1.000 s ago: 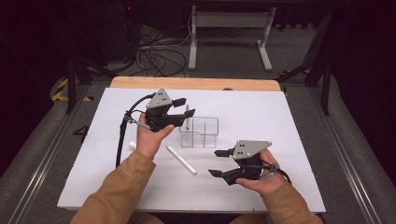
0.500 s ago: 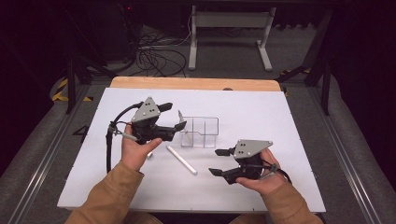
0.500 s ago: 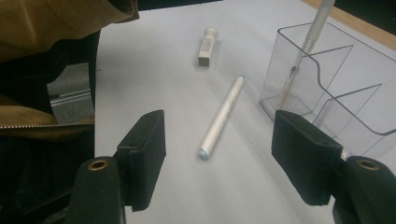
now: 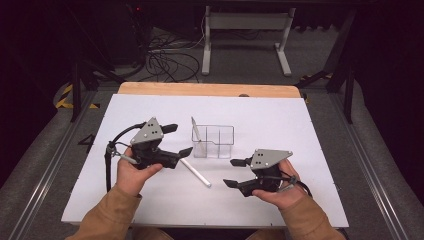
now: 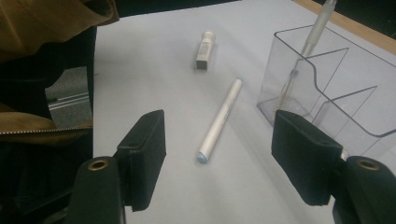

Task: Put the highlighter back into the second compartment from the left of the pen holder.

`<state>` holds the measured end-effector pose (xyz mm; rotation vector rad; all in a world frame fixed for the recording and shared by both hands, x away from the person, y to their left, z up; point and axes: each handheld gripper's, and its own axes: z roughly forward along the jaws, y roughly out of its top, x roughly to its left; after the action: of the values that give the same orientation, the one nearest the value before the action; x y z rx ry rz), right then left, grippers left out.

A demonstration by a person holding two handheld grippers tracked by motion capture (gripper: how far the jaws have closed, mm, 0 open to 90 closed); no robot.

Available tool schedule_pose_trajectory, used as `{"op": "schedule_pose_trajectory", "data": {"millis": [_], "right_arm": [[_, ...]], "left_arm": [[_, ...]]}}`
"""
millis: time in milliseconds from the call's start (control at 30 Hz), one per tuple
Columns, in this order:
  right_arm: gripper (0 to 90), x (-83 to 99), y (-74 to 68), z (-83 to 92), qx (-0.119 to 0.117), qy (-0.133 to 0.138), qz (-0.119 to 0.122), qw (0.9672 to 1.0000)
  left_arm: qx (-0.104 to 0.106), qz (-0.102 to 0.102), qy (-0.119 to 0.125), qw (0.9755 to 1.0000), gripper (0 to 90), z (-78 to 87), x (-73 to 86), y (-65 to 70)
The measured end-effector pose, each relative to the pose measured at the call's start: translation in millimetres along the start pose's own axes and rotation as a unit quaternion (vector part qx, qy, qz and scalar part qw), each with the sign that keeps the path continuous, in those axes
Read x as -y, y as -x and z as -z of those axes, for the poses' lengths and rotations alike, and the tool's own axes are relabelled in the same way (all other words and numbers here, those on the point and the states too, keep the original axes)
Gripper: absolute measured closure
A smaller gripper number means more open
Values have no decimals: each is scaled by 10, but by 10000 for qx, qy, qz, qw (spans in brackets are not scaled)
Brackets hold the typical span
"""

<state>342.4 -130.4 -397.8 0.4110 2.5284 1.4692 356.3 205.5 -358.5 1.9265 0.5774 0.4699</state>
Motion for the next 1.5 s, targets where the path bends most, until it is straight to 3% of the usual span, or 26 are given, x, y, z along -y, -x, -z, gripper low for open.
{"op": "schedule_pose_trajectory", "data": {"millis": [67,400,533,900,1033,1300,1500], "right_arm": [[362,1,3,-7,2,-20,3,10000],[362,-7,-4,-25,21,-30,-25,10000],[361,-9,-10,-21,32,-30,-48,10000],[390,-28,-6,-65,89,-72,-270,9996],[405,-70,1,-90,118,-82,-397,9991],[401,-141,1,-206,132,-185,-412,9989],[400,-183,10,-283,104,-271,-421,9987]], "left_arm": [[21,88,6,10000,166,58,64,1],[30,3,34,10000,160,301,299,104],[35,146,137,9998,152,392,351,117],[-119,222,258,9993,127,520,448,114],[-242,234,212,9992,127,578,567,133],[-353,330,182,9987,110,676,754,138],[-265,391,51,9989,74,689,870,133]]}}
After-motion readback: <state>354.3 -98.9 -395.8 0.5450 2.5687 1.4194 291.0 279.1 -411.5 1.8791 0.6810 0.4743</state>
